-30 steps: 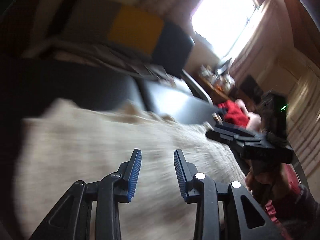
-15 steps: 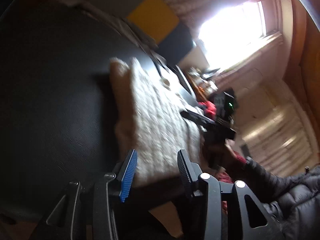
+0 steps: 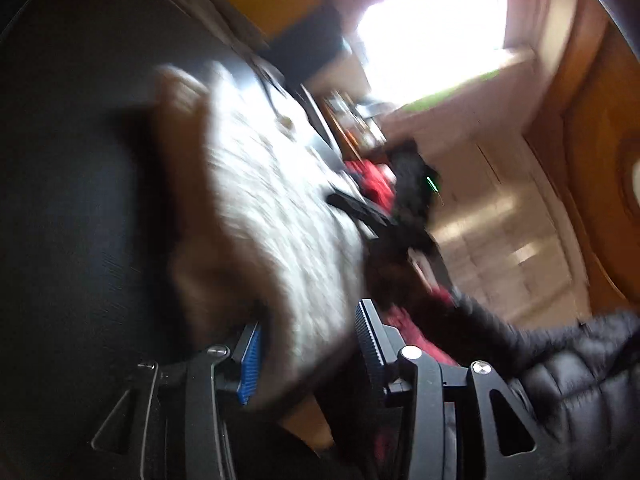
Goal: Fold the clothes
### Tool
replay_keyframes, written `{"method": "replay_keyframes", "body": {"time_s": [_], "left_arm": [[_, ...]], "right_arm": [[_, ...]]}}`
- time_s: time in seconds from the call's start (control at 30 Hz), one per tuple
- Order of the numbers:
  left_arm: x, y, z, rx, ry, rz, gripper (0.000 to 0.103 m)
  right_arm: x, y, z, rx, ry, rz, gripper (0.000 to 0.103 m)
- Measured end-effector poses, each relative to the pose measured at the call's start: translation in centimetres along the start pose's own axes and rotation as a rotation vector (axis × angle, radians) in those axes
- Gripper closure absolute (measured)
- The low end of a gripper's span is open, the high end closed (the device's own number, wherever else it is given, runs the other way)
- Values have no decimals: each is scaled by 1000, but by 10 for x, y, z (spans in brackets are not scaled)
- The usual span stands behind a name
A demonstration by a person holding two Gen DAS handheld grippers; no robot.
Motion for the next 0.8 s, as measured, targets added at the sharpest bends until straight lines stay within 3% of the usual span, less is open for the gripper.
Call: {"method": "replay_keyframes", "body": {"time_s": [0.1,0.17,0.23,0.33,0.43,0.57,0.67,0.8], "left_arm": [[7,-20,14,-47,35,7,62],[5,-2,31,-62,94,-144,65],[2,21,47,-57,148,-289,90],[5,29,48,-11,110,-291,95],[10,24,47,16,69,-292,95],[38,14,31,90,-97,-208,78],[50,22,15,143,-206,-210,67],[33,32,3,180,-197,-219,63]], "right_arm": [[0,-2,-1,-1,-4,-7,0],[1,-4,-1,-3,-8,-11,0],[2,-5,-2,-3,-11,-10,0],[3,-8,-2,2,-11,-3,0],[-5,-5,-4,2,-12,-2,0],[-4,-7,-5,1,-15,-3,0],[-2,-9,-6,0,-16,-3,0],[-9,-5,-6,5,-12,6,0]]}}
Point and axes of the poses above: each gripper's, at about its wrist camera, not at the fingertips, and x roughly against the way its jaws point, y to its left, z to its underside, the point moved 10 cm from there along -x, roughly the way its jaws point
